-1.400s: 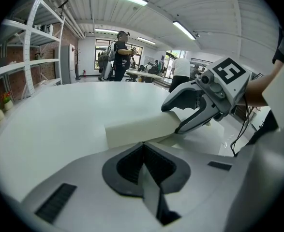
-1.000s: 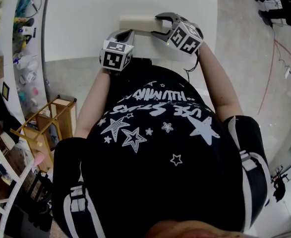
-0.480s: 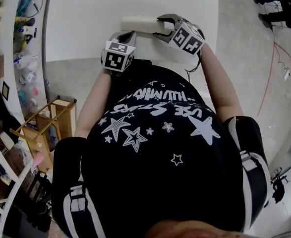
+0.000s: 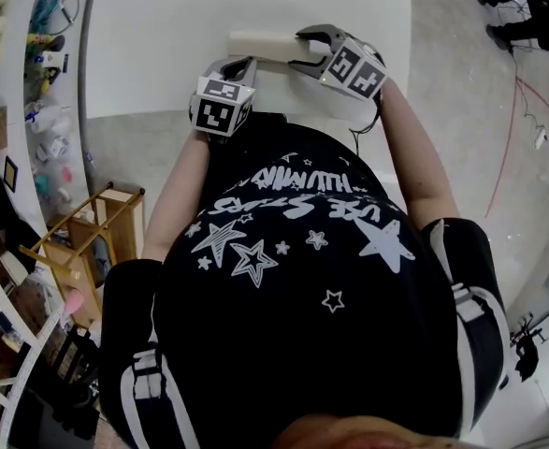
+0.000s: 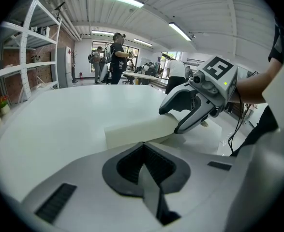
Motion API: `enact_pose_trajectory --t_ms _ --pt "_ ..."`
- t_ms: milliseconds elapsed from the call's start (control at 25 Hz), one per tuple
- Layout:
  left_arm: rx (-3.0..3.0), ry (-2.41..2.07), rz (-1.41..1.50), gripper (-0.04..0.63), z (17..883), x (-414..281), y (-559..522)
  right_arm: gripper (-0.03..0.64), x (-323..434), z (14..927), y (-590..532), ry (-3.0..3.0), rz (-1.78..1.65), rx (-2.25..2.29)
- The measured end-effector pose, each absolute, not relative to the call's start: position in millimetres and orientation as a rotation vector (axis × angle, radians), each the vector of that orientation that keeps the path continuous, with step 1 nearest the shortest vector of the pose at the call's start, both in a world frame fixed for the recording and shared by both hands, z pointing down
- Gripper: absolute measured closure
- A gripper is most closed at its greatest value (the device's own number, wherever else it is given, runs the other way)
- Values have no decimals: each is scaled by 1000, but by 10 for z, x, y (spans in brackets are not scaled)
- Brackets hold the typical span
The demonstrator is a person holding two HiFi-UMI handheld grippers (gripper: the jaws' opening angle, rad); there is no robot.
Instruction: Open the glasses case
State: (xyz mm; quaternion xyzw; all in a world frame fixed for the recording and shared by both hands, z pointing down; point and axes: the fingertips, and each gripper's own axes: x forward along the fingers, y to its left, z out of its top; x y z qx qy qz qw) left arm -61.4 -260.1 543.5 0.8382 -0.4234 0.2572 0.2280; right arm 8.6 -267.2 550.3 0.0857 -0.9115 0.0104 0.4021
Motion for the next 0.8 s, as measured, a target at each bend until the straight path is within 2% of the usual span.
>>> enact_pose_trajectory --t_ms 800 --pt "2335 -1124 709 581 5416 -591 -2614 350 131 5494 -2766 -2325 220 140"
